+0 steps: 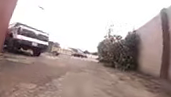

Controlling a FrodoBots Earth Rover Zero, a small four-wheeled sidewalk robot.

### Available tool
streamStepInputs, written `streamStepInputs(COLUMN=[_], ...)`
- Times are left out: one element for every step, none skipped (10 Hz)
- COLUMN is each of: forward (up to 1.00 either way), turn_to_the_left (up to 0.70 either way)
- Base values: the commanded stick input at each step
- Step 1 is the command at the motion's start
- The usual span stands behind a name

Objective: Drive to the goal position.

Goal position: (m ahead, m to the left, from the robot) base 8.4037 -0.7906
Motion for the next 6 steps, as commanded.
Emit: streamStepInputs(forward=[0.7, 0.7, 0.7, 0.7, 0.7, 0.7], turn_to_the_left=[0.0, 0.0, 0.0, 0.0, 0.0, 0.0])
